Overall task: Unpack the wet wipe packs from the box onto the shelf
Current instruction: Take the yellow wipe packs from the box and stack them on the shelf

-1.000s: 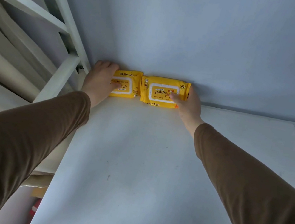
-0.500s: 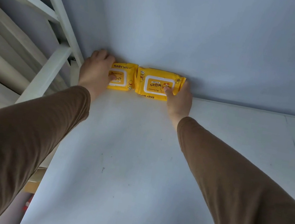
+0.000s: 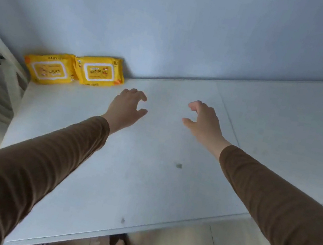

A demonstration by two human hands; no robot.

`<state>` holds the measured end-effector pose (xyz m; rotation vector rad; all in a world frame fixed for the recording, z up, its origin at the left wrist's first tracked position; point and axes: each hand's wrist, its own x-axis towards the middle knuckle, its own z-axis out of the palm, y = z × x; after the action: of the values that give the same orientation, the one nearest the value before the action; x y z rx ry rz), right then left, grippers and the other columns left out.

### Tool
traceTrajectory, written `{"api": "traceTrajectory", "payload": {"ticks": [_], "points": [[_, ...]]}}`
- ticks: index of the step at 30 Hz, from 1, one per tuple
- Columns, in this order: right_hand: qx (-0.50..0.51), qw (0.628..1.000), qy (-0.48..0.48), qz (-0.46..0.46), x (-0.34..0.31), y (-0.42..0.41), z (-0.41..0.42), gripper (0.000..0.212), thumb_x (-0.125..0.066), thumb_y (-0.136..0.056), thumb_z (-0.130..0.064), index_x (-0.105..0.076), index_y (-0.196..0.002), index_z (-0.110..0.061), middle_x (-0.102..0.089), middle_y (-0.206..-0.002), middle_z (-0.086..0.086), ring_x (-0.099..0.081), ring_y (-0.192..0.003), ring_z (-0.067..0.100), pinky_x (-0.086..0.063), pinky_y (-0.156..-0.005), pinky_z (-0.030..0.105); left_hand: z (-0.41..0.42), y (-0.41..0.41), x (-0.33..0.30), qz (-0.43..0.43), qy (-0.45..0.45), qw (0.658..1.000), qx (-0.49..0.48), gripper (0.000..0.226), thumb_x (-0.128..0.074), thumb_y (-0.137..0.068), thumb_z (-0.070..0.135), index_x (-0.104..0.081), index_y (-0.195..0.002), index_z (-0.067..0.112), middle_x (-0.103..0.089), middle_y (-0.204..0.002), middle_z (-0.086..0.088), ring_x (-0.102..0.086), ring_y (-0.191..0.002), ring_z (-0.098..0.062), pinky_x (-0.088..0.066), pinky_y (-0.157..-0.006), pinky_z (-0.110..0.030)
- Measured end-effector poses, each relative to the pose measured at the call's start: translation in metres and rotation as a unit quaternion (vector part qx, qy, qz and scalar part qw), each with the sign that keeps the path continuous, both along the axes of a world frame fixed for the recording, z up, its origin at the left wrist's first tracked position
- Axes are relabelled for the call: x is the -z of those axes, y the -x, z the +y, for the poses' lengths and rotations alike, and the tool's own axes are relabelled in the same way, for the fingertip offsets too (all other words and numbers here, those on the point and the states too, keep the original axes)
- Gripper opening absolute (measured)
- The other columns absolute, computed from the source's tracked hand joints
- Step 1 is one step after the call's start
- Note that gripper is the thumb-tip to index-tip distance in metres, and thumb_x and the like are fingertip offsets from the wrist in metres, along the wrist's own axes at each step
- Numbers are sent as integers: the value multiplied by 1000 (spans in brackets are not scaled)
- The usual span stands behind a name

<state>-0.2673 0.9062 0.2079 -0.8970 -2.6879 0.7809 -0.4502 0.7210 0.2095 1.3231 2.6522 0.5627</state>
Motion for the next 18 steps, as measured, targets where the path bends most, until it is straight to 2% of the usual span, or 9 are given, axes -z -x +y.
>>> {"api": "traceTrajectory", "payload": {"ticks": [5,11,18], "points": [[35,998,-36,-27,-11,-167,50,44,-63,-89,-32,-53,-130,-20,-58,-130,0,-47,-121,24,-36,-96,37,87,-143,-12,-10,-15,996,88,39,-64,-91,36,-59,-127,20,-60,-122,0,-50,-116,-23,-45,-94,-38],[73,996,-41,-32,-9,-369,106,38,-59,-92,-32,-54,-128,-22,-57,-130,-4,-47,-121,21,-40,-99,40,183,-331,-13,-32,-19,984,176,41,-64,-91,36,-58,-129,20,-57,-127,-2,-49,-119,-24,-42,-97,-36],[148,988,-5,-43,17,-536,195,33,-60,-92,-27,-58,-124,-20,-60,-122,1,-49,-116,23,-44,-96,42,284,-493,6,-70,-39,962,259,38,-63,-92,33,-58,-128,20,-57,-127,0,-50,-118,-21,-42,-98,-35]]}}
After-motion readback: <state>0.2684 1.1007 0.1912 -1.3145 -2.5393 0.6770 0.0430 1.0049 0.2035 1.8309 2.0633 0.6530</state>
